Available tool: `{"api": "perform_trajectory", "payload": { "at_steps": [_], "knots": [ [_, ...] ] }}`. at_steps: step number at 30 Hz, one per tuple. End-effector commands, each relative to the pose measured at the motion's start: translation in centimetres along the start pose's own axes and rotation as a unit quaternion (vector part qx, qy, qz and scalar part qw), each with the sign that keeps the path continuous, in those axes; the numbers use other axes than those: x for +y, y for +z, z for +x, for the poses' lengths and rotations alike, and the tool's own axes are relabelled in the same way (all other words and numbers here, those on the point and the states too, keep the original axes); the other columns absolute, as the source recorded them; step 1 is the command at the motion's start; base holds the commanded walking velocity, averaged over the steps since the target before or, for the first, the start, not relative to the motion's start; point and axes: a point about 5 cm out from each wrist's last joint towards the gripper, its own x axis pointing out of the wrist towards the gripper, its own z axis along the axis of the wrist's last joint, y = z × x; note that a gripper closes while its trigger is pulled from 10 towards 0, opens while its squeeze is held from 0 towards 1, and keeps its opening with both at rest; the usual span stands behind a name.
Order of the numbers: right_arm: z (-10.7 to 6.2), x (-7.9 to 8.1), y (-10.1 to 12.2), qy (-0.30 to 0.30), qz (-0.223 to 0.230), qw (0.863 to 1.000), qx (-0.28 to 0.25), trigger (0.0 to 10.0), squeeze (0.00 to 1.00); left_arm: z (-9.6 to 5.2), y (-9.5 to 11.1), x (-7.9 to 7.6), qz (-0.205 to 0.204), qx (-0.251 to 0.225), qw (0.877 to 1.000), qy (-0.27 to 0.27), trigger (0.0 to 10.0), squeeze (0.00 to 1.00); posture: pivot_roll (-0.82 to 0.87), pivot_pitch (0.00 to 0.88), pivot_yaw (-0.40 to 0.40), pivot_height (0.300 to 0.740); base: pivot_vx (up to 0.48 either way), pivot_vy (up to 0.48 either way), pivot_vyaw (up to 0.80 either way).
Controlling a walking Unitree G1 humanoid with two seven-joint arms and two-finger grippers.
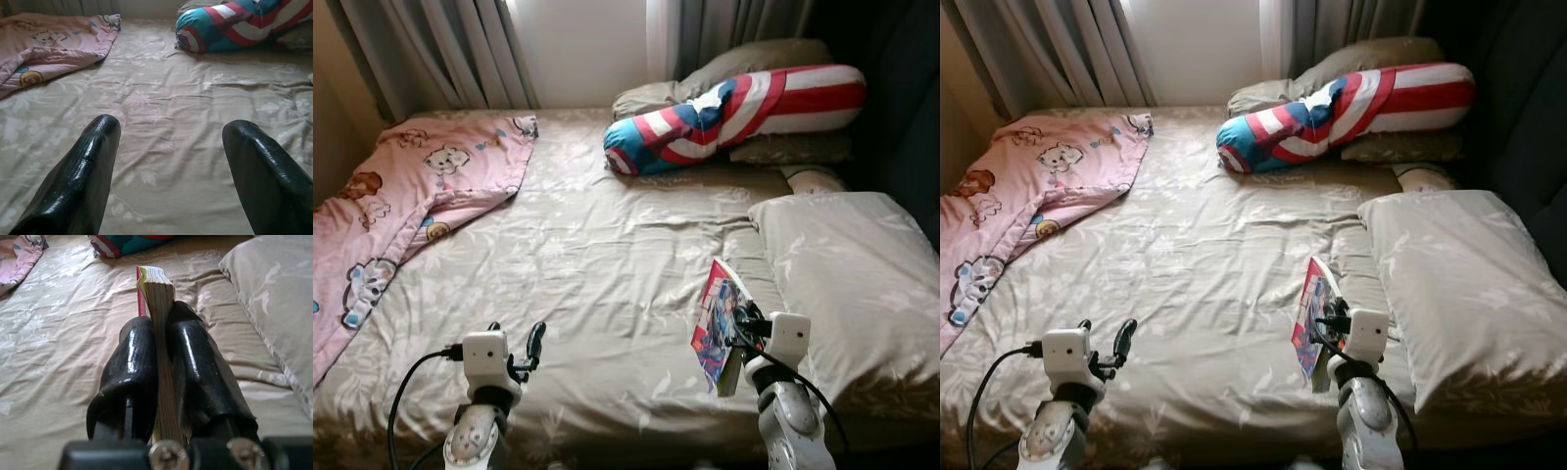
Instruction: Clean up the room
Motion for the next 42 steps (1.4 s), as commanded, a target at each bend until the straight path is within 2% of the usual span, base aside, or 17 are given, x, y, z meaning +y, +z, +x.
{"api": "perform_trajectory", "payload": {
  "at_steps": [1,36,42],
  "knots": [
    [0.37,0.49,1.07,0.009,0.002,1.0,-0.029,10.0,0.0,-0.1,-0.01,0.14,0.003,0.007,1.0,0.002,10.0,0.0,-0.09,0.078,0.02,0.651,0.0,0.0,0.0],
    [0.58,0.62,1.12,0.016,0.008,0.999,-0.029,10.0,0.0,0.12,0.16,-0.47,-0.008,0.018,1.0,-0.012,10.0,0.0,-0.09,0.078,0.02,0.651,0.0,0.0,0.0],
    [0.62,0.68,1.2,0.017,0.008,0.999,-0.03,10.0,0.0,0.13,0.16,-0.56,-0.007,0.017,1.0,-0.015,10.0,0.0,-0.09,0.077,0.02,0.651,0.255,0.0,0.0]
  ]
}}
